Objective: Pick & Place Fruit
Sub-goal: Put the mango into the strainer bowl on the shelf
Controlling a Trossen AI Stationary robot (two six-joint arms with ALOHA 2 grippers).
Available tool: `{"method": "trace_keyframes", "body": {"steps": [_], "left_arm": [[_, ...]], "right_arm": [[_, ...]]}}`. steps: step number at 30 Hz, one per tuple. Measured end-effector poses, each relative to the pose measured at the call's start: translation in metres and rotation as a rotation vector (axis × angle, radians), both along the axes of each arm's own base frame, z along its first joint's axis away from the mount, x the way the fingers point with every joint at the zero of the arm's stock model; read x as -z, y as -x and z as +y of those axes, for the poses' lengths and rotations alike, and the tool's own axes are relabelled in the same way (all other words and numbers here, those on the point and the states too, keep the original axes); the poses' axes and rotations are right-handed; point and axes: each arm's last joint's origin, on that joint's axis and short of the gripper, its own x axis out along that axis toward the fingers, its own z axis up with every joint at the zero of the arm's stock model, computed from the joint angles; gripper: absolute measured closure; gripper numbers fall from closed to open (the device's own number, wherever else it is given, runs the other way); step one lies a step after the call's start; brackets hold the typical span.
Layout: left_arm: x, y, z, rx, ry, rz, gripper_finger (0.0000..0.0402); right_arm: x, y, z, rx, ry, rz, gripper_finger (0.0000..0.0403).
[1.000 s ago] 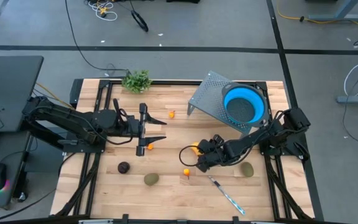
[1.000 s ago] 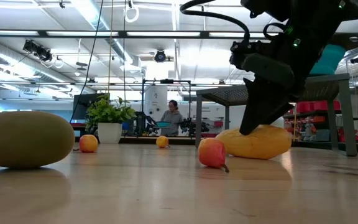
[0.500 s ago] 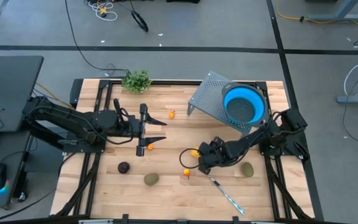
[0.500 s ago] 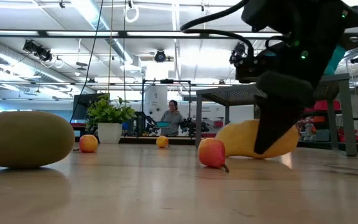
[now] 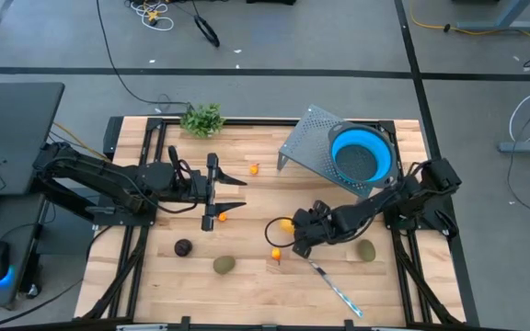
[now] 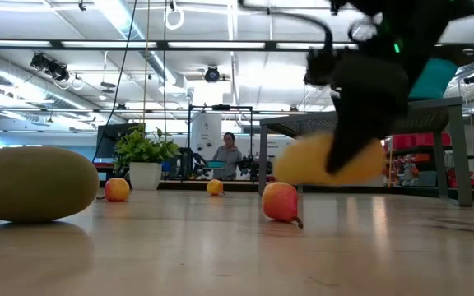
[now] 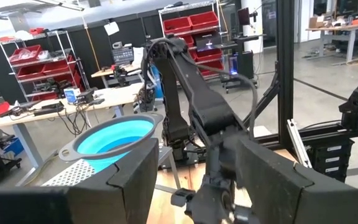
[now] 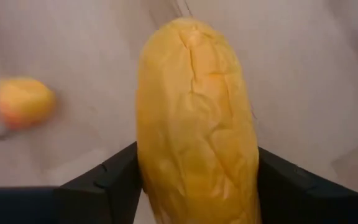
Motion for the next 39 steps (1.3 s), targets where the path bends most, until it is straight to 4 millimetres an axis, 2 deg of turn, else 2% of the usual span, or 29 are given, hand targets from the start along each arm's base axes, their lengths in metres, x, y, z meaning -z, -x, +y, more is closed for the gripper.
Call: {"method": "trace_keyframes", "body": {"steps": [4,7,13,17,21,25,32,39], "left_arm": [[0.000,0.000,0.000,-0.001,-0.002,0.000,0.0178],[0.000,0.000,0.000,-0.001,-0.003,-0.001,0.0178],[0.000,0.000,0.000,-0.001,-0.008,-0.003,0.0178],[0.000,0.000,0.000,-0.001,-0.012,-0.002,0.0178],[0.000,0.000,0.000,-0.001,-0.018,-0.004,0.0178],[0.000,0.000,0.000,-0.001,-0.012,-0.005,0.0178],[-0.001,0.000,0.000,-0.001,-0.017,-0.005,0.0178],[0.000,0.000,0.000,-0.001,-0.017,-0.005,0.0178]], "right_arm": [[-0.044,-0.005,0.001,-0.062,0.000,-0.125,0.0157],[-0.083,0.001,-0.002,-0.094,0.075,-0.184,0.0156],[-0.159,0.036,-0.021,-0.030,0.246,-0.205,0.0156],[-0.190,0.071,-0.038,0.081,0.311,-0.194,0.0155],[-0.201,0.101,-0.056,0.191,0.313,-0.162,0.0155],[-0.201,0.118,-0.070,0.266,0.327,-0.074,0.0155],[-0.198,0.125,-0.084,0.327,0.356,0.024,0.0151],[-0.197,0.128,-0.091,0.355,0.324,0.077,0.0116]]}}
